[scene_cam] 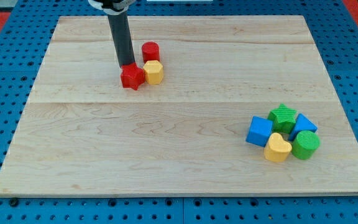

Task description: Move the yellow hexagon on the center

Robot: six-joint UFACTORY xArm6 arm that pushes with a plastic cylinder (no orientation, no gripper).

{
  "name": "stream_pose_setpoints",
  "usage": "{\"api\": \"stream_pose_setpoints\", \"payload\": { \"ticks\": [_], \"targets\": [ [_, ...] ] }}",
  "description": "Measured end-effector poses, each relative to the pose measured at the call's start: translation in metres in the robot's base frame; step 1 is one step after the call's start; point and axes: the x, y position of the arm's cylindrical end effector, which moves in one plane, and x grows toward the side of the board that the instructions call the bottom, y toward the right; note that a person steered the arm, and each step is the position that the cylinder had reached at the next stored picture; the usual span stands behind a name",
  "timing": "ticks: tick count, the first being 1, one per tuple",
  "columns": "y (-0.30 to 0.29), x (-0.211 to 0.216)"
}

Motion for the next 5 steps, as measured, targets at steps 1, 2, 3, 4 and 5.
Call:
{"api": "stream_pose_setpoints", "payload": {
  "ticks": [1, 2, 3, 4, 5],
  "targets": [
    [0.007, 0.003],
    [0.023, 0.003],
    [0.048, 0.003],
    [0.07, 0.003],
    [0.073, 0.006]
  ]
}}
